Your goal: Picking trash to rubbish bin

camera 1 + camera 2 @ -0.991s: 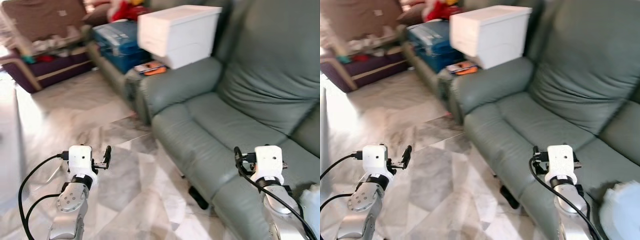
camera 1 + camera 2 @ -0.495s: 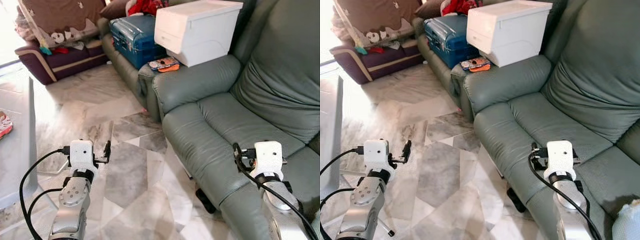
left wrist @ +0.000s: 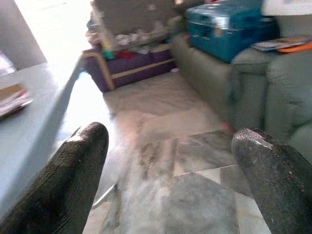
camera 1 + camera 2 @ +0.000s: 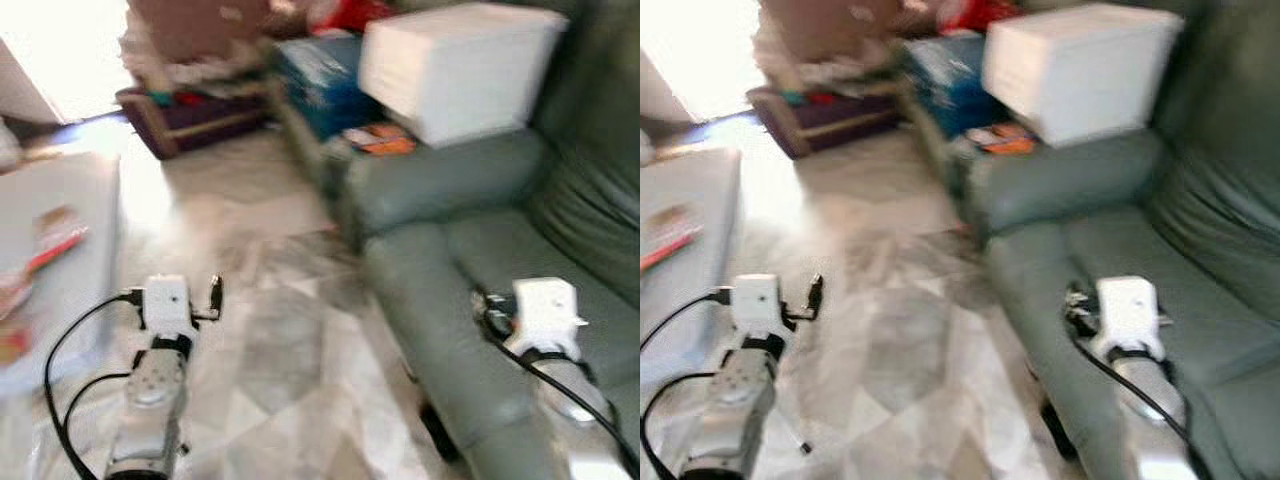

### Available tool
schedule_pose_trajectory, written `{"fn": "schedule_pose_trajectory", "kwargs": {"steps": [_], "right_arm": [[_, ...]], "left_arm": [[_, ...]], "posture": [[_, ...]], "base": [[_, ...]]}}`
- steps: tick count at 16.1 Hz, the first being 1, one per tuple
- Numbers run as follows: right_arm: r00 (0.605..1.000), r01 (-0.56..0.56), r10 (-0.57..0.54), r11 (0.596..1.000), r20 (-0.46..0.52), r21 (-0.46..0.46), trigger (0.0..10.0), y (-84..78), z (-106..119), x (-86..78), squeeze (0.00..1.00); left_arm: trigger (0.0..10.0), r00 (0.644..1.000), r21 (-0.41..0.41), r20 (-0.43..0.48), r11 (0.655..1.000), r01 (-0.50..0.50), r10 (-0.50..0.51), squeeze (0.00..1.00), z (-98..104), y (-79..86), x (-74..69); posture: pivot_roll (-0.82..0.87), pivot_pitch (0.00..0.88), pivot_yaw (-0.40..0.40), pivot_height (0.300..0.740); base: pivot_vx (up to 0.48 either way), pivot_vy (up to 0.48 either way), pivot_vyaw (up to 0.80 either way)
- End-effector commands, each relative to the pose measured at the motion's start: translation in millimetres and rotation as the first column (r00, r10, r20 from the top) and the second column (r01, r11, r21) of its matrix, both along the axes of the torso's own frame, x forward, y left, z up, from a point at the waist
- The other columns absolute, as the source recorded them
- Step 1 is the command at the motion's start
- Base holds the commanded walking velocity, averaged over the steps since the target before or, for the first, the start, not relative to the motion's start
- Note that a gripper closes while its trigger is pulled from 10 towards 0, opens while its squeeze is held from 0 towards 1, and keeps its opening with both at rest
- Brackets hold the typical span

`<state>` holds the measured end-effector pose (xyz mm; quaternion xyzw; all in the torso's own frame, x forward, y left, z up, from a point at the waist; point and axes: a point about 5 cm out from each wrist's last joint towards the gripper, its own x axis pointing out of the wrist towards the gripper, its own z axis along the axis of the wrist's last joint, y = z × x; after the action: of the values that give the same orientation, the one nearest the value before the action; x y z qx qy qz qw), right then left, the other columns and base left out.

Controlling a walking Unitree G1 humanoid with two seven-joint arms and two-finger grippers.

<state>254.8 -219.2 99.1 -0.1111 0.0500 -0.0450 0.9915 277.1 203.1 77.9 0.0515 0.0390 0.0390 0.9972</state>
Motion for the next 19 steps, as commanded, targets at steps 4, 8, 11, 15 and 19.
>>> {"fn": "schedule_pose_trajectory", "kwargs": {"steps": [4,8,11,15,19], "right_arm": [[0.999,-0.03,0.029,0.999,0.022,0.022,10.0,9.7,6.3,1.3,0.0],[0.999,-0.031,0.03,0.999,0.025,0.025,10.0,10.8,6.6,0.9,0.0],[0.998,-0.051,0.05,0.998,0.029,0.033,10.0,16.9,7.9,3.7,0.0],[0.998,-0.057,0.056,0.998,0.035,0.039,10.0,18.6,9.6,5.9,0.0],[0.998,-0.052,0.049,0.996,0.048,0.073,10.0,18.4,11.5,6.1,0.0]], "left_arm": [[10.0,0.999,0.01,-0.02,0.999,-0.032,0.033,0.0,-2.7,6.3,3.1],[10.0,0.998,-0.02,-0.046,0.999,-0.036,0.035,0.0,-3.0,8.0,3.5],[10.0,0.999,-0.016,-0.038,1.0,0.0,-0.001,0.0,0.2,6.4,3.4],[10.0,0.999,-0.018,-0.032,1.0,-0.02,0.02,0.0,1.3,6.9,3.5],[10.0,0.999,-0.036,-0.032,0.999,-0.03,0.029,0.0,2.0,6.1,5.1]], "posture": [[-0.08,0.0,0.086,0.74],[-0.08,0.0,0.091,0.74],[-0.07,0.0,0.089,0.74],[-0.07,0.0,0.085,0.74],[-0.07,0.0,0.087,0.74]], "base": [[0.0,0.0,0.8],[0.0,0.0,0.8],[0.0,0.0,0.8],[0.0,0.0,0.8],[0.0,0.0,0.6]]}}
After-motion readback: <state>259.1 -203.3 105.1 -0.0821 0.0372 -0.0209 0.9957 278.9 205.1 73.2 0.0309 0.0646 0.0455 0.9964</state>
